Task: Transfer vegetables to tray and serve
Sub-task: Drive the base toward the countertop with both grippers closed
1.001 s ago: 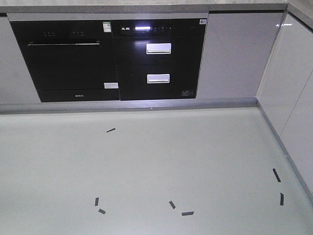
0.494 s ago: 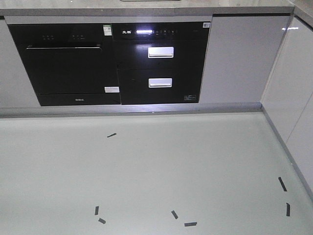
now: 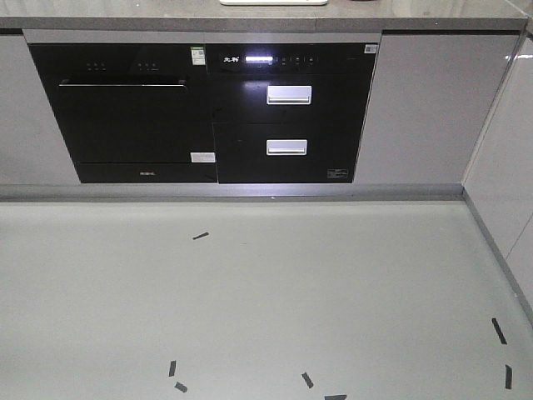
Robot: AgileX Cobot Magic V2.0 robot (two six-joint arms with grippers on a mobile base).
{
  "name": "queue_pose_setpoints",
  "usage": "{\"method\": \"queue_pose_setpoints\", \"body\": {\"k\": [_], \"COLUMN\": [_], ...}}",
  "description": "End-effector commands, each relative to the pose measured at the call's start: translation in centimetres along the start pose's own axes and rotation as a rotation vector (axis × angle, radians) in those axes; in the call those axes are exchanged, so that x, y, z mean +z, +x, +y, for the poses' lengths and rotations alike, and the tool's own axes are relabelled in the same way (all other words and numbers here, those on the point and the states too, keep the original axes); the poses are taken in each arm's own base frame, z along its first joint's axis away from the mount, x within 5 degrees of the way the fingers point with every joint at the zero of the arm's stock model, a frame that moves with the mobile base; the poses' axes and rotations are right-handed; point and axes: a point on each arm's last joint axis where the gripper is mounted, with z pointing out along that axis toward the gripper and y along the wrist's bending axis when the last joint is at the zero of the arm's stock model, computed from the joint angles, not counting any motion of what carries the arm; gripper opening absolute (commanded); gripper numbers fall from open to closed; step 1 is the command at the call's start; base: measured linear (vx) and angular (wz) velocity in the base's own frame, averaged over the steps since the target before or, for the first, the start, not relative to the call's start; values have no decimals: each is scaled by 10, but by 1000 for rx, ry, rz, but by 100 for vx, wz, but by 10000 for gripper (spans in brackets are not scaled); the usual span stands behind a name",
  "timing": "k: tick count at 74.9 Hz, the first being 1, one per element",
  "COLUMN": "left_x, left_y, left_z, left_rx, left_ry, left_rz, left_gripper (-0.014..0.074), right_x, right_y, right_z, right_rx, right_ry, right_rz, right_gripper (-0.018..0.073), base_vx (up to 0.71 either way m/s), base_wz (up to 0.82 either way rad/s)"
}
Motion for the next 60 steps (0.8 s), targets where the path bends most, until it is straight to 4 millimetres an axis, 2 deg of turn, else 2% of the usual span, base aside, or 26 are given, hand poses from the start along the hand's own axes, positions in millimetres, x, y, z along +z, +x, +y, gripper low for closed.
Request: {"method": "queue_pose_setpoints", "body": {"k": [1,60], "left_x": [0,0], "left_y": [0,0], "left_z": [1,1], "left_rx": [-12,-12], "left_ry": [-11,-11], "left_rz": [-61,-61], "left_gripper": [-6,-6], "right_x": [-1,-1], "right_y": [-1,-1], "right_z": [1,1], "right_rx": [-17,-17], "right_ry": [-16,-16], "right_rz": [-61,-61], "right_gripper": [-3,-3], "base_vx": [10,12], "base_wz": [3,2]}}
